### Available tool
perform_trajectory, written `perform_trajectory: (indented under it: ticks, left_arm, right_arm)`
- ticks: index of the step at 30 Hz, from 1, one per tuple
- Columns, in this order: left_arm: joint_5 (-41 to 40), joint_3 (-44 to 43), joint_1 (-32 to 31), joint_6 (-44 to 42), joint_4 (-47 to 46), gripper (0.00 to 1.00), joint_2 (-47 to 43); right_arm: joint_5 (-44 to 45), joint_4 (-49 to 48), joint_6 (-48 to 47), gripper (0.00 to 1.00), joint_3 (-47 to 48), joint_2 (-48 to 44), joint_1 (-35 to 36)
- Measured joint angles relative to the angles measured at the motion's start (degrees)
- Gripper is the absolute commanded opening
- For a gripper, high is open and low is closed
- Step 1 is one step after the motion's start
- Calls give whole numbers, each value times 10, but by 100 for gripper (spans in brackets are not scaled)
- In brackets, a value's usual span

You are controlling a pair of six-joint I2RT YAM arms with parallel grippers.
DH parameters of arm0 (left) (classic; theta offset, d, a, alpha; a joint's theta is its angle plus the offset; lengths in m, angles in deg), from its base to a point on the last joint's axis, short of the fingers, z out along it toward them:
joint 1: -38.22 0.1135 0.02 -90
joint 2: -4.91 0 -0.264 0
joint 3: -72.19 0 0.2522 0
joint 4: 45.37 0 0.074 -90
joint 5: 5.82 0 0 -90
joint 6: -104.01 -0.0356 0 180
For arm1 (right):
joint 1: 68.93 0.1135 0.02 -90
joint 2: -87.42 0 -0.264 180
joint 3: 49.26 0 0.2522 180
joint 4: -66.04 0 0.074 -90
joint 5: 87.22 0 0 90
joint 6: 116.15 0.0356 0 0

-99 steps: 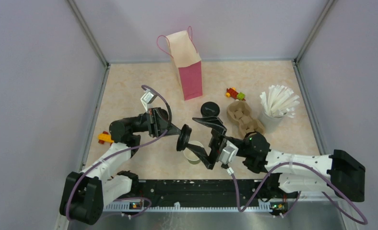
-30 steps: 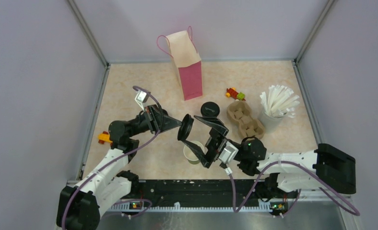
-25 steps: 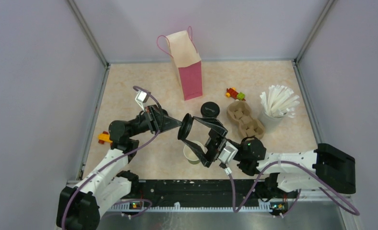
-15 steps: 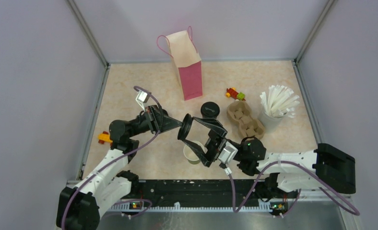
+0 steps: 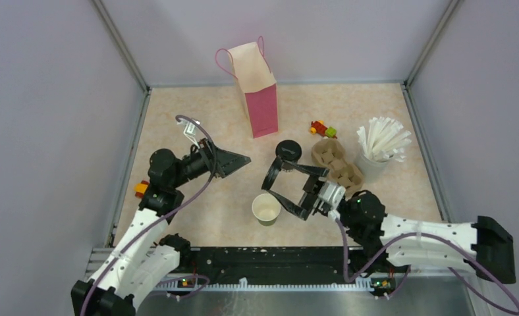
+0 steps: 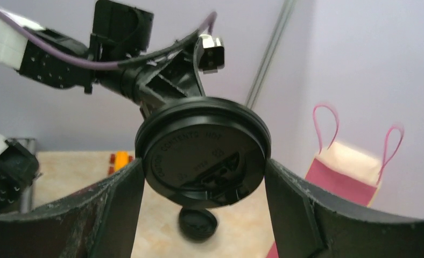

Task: Pack the takeout coffee

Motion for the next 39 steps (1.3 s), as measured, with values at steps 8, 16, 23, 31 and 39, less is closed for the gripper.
perform_trajectory:
  ticks: [8,16,23,31,39]
  left_arm:
    - [-207,-51,0,-201,318,99,-33]
    - [-325,35,0,-220,420,97,-68]
    - [-351,83,0,-196,437,93,-106]
    - [-351,107,0,-170,429,93,-137]
    - [-338,115,0,-169,419,92,-128]
  right_arm:
    - [172,473,273,66,195,-75,0]
    - [210,872,492,65,400,81,0]
    - [193,1044,566,64,488,244,0]
    - [172,1123,593,66,592,344,7]
    - [163,1192,595,68,660,444,13]
